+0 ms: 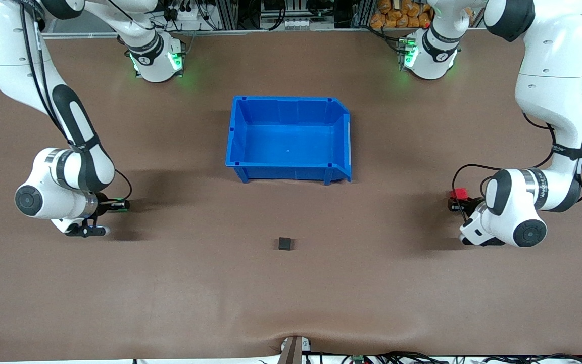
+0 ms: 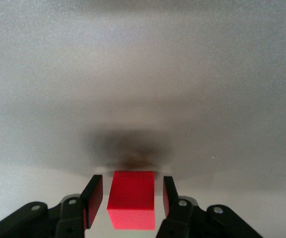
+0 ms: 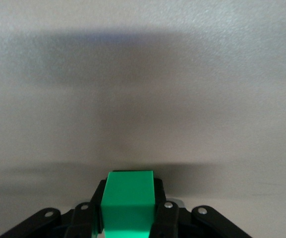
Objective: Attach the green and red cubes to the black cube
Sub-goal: 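Close the left gripper on the red cube while the right gripper grasps the green cube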
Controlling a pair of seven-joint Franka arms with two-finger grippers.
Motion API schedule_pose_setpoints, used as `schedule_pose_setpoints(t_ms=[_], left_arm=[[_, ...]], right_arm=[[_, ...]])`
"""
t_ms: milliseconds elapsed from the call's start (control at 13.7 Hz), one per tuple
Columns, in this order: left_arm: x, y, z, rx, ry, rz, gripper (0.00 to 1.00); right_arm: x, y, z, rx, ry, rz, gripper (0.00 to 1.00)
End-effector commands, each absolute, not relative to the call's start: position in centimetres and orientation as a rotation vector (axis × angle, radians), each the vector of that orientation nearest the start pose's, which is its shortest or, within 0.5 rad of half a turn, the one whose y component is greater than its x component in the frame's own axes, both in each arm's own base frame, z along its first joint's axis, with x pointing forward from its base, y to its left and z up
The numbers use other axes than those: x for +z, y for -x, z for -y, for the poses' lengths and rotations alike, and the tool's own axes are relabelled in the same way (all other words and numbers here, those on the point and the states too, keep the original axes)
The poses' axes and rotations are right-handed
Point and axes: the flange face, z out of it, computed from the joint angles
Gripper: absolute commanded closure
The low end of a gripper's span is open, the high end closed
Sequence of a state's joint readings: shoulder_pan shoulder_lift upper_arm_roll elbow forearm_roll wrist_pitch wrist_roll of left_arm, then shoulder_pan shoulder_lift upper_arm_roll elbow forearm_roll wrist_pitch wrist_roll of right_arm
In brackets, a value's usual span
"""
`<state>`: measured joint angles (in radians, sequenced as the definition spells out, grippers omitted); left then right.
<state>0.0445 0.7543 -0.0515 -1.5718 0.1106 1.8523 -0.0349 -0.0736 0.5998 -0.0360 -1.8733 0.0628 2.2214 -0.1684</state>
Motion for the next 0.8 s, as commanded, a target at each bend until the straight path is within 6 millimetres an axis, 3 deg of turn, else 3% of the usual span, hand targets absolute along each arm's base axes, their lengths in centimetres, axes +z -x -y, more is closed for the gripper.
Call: schedule_pose_setpoints(t_ms=[0,219,583,729], left_arm=[[16.7,-64.0,-0.8,0.721,3.002,-0.050,0.43],[16.6,-63.9,-0.9,0.728,3.010,-0.038,0.41],[16.2,-63.7,-1.0,0.751,3.011,-0.029,0.43],[16.2,-63.6,-0.9,0.757,3.015,-0.020,0.58]], right_arm=[[17.7,-60.1,6.6,0.391,3.027,0.101,0.93],[19.1,-61.2,6.5,0.332,3.018,0.290,0.93],[24.0,-64.6,7.1,0.145,2.907,0.942,0.93],[26.4,-66.4,7.0,0.065,2.852,1.174,0.93]])
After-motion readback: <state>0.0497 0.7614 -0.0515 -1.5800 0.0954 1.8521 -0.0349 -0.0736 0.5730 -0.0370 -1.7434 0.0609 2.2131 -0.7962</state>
